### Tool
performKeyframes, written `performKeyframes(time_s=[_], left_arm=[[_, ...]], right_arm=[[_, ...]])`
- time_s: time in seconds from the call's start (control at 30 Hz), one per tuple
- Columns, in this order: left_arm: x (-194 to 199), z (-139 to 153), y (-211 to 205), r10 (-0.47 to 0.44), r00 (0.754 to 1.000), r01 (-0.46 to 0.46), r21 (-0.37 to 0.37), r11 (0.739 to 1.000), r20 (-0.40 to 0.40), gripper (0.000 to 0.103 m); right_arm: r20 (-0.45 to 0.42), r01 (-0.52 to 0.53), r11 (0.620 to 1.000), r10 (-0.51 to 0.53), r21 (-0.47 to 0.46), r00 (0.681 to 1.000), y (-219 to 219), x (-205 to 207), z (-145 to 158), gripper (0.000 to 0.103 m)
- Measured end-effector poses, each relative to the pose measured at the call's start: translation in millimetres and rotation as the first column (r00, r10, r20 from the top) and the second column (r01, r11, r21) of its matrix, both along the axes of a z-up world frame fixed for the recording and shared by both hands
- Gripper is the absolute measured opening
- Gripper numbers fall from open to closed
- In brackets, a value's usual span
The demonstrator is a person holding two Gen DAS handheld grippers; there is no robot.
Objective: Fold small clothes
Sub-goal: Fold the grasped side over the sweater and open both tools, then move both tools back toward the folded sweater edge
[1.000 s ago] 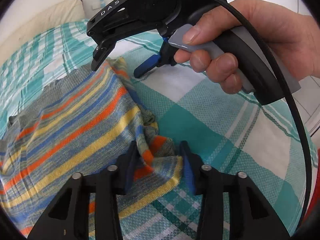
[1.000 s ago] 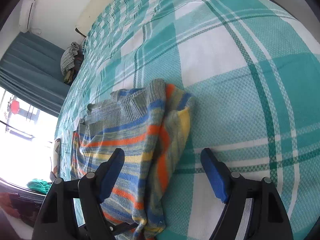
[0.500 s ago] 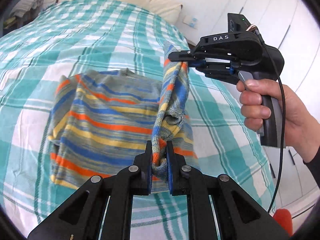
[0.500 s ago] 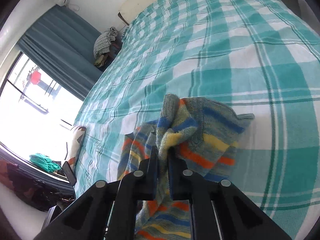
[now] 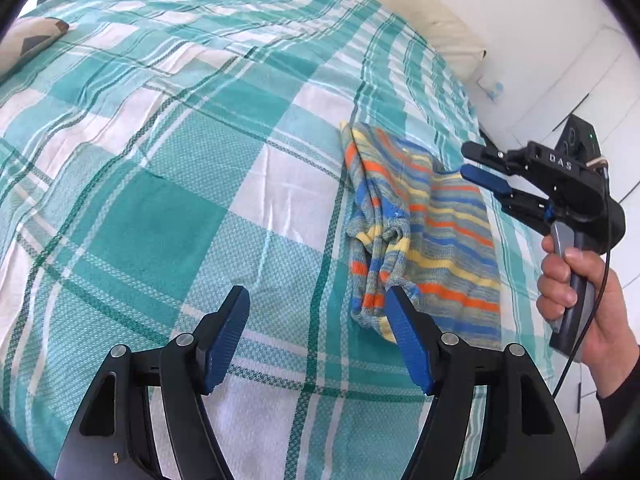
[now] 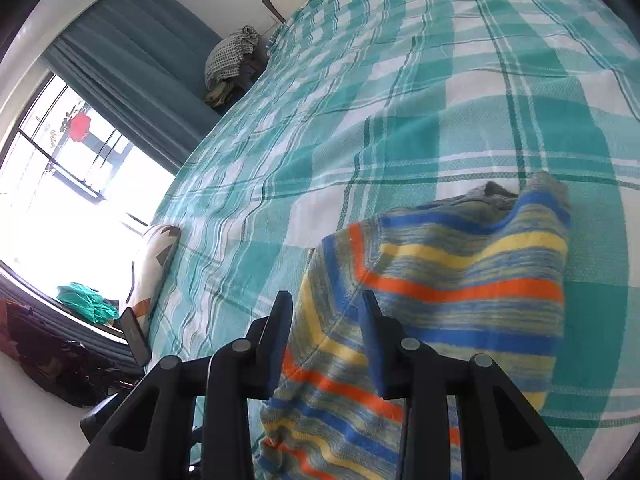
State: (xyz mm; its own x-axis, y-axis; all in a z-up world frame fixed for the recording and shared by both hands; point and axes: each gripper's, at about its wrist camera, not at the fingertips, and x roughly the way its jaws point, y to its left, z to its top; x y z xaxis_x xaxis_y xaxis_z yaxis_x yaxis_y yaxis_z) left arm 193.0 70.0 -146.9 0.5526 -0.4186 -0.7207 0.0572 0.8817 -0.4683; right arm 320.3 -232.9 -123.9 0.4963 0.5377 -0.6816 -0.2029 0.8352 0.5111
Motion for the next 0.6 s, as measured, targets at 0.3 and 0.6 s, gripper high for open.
performKeyframes(time_s=[0.3,0.6], left_arm=[[34.3,-13.9,-53.7,-0.099,0.995,0.102,0.234,0.967,-0.026,0.043],[-4.4,10.7,-1.6,-0.040,0.999,0.042,0.192,0.980,-0.011,0.087]], right_arm=[[0.029,-0.048,0.960,0.058,-0.274,0.998,-12.9,-141.0,-44.1,0.035],[0.158,0.195,0.943,-0.157,-0.270,0.975,-26.3,-235.3,-28.2,0.080]])
